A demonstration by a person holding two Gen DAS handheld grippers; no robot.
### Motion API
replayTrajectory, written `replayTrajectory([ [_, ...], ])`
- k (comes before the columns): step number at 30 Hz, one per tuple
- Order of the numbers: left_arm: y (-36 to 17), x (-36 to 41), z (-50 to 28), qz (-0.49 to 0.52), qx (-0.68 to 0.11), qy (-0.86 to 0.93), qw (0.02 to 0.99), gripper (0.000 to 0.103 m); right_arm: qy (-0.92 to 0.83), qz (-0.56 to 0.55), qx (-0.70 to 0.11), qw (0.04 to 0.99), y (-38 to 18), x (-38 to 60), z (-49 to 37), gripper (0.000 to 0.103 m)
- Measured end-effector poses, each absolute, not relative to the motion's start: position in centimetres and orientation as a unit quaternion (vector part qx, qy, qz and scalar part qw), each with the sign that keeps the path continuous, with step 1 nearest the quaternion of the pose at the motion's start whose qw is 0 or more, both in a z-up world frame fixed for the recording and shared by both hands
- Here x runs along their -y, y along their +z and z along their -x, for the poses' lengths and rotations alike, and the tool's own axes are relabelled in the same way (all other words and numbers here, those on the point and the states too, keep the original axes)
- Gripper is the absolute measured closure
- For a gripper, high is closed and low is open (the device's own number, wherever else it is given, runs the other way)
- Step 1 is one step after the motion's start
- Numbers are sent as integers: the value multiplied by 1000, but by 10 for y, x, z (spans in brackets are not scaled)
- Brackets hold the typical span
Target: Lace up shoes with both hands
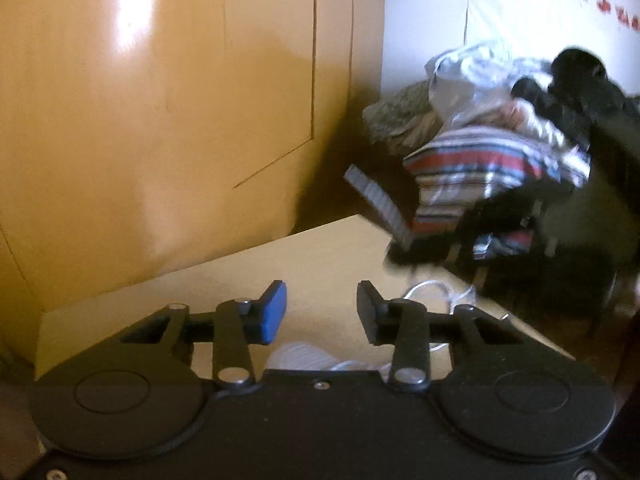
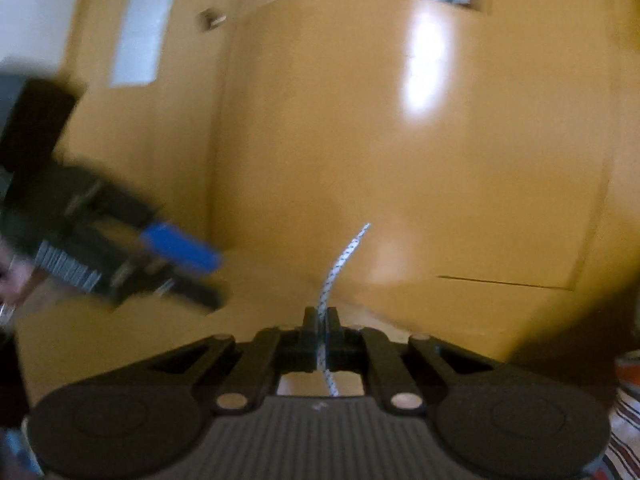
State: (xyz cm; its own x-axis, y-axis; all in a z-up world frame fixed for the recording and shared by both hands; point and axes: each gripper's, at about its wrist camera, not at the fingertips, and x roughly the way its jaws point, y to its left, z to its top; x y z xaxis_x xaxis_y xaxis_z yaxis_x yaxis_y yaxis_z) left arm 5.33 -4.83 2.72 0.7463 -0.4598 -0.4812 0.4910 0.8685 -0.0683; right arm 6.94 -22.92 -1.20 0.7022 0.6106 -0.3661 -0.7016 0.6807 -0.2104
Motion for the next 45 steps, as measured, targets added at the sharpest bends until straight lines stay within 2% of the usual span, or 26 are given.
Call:
replayTrajectory([
  [6,27,39,-58,27,-263,-259,929,71,374,236,-122,888,-28,209,-54,100],
  [10,24,26,-64,100,-293,-271,911,71,380,281,-108,874,-41,198,-40,100],
  [27,13,11,-75,159,-335,-248,895,71,383,327,-88,860,-51,189,-17,100],
  [28,13,11,-75,160,-334,-248,895,79,383,330,-87,859,-50,189,-15,100],
  [29,13,11,-75,161,-333,-249,895,94,382,333,-86,858,-50,193,-14,100],
  [30,13,11,-76,161,-333,-249,895,98,382,333,-86,858,-49,193,-13,100],
  [33,9,10,-77,170,-333,-255,892,102,380,334,-85,858,-48,193,-11,100],
  [37,12,10,-74,164,-322,-253,898,102,378,326,-95,861,-45,193,-12,99],
  [38,13,9,-74,165,-317,-250,900,102,378,316,-103,864,-44,194,-15,99],
  [40,14,7,-73,167,-310,-245,903,102,378,297,-119,869,-43,196,-20,89],
  [42,13,7,-74,171,-308,-243,904,102,385,249,-140,877,-43,187,-30,66],
  [45,11,10,-73,169,-308,-249,902,102,390,209,-150,884,-34,186,-32,63],
])
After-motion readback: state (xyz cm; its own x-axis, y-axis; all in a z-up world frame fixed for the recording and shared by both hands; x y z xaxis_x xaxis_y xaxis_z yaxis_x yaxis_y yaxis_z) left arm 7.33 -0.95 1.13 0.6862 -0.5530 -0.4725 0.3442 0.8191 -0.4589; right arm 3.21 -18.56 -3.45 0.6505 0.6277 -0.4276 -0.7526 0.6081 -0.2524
